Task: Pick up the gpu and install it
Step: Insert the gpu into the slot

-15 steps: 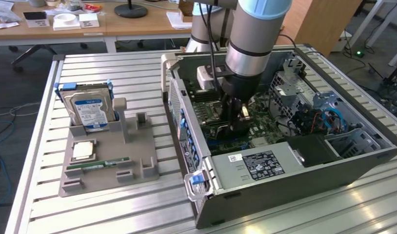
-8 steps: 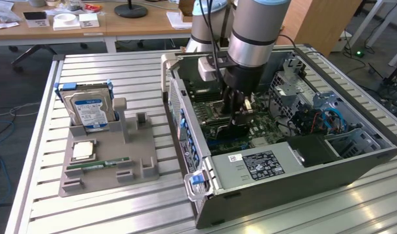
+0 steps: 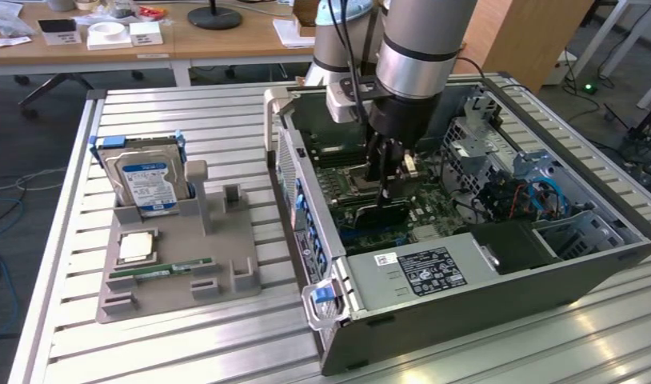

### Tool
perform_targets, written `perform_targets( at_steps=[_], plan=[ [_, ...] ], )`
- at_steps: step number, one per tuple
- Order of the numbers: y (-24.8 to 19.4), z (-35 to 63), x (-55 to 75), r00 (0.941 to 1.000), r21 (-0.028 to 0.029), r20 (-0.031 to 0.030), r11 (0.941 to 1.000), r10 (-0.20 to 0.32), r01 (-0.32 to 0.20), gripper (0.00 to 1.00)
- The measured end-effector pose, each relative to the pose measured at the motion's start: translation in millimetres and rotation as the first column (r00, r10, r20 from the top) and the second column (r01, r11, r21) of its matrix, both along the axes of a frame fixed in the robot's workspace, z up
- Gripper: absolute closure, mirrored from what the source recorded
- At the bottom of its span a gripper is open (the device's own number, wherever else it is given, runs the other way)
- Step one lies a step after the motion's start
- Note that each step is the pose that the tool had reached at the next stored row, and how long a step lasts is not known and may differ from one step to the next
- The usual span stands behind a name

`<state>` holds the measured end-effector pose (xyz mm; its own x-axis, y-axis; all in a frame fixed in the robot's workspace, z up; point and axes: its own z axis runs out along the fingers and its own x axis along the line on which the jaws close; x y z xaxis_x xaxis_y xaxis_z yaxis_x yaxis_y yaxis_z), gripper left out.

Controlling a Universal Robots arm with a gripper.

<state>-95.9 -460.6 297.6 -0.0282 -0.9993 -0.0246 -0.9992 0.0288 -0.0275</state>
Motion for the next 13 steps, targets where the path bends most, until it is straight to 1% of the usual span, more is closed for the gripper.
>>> perform_targets(
  at_steps=[13],
  plan=[
    [0.0,0.3,0.0,1.0000,-0.0002,-0.0001,1.0000,0.000,0.000,0.49]
  ],
)
